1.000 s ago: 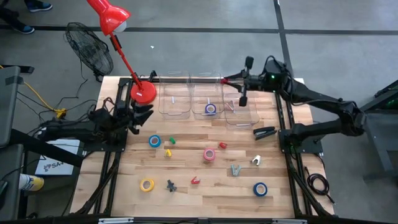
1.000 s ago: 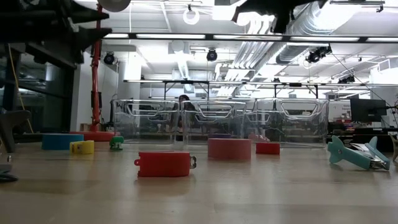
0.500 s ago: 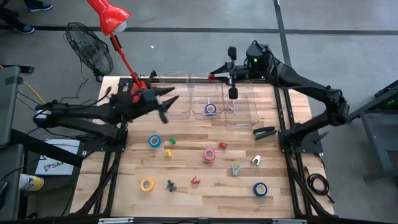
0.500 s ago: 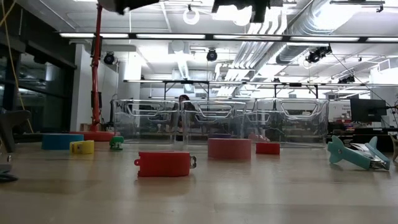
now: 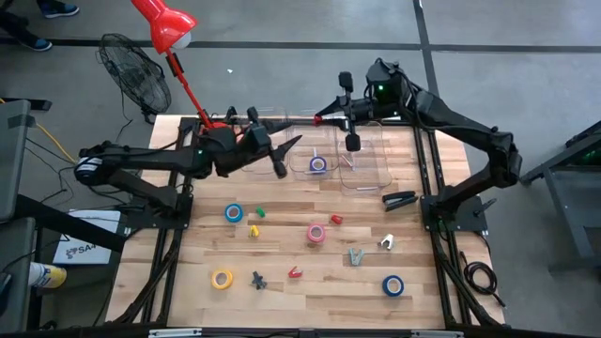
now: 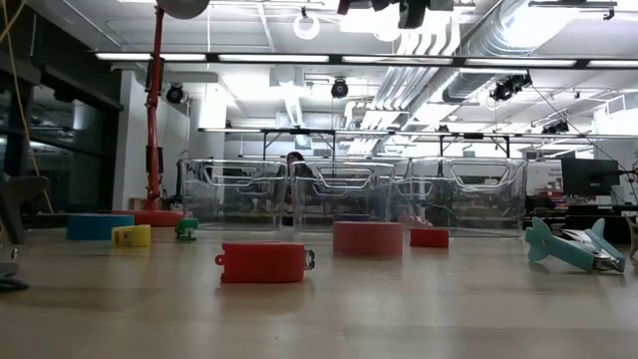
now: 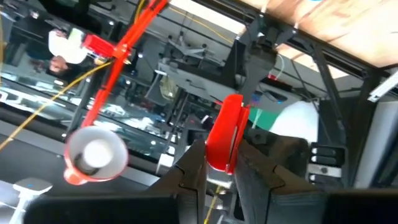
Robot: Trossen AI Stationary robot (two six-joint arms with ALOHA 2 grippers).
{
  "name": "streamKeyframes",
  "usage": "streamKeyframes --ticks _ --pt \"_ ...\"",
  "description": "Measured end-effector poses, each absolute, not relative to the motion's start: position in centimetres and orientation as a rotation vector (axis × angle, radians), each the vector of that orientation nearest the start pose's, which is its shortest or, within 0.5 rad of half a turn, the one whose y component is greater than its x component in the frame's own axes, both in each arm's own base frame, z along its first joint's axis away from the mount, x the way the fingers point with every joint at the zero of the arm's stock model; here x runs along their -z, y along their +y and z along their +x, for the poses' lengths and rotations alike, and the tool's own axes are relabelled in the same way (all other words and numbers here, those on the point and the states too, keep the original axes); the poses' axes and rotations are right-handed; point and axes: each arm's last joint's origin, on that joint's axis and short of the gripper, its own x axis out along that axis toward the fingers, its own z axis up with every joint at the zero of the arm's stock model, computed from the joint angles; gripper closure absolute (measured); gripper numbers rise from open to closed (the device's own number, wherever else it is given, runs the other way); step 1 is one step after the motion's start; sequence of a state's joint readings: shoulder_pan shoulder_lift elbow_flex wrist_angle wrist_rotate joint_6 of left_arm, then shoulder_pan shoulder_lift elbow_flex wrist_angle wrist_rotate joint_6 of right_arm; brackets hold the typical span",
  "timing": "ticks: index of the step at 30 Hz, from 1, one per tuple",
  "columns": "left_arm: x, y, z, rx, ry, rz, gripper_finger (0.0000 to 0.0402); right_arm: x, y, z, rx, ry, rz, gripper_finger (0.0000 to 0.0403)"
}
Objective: Pick and place Stapler, Stapler remover, tape
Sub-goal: Put the top right red stapler into the left transparent bin
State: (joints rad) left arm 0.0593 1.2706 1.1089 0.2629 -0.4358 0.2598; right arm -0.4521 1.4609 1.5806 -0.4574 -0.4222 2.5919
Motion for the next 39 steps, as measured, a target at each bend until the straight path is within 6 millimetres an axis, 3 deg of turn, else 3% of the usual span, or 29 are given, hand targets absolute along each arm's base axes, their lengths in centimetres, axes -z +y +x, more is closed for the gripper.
streamKeyframes --ticks 12,39 --pt "-38.6 3.1 31.4 -0.498 -0.002 0.212 0.0231 -42.3 -11.5 29.6 -0.527 -0.175 -3.511 0.0348" --pt "-38.5 3.0 31.7 -0.472 -0.031 0.085 0.0232 -42.8 -10.2 30.2 -0.417 -0.258 -3.545 0.0348"
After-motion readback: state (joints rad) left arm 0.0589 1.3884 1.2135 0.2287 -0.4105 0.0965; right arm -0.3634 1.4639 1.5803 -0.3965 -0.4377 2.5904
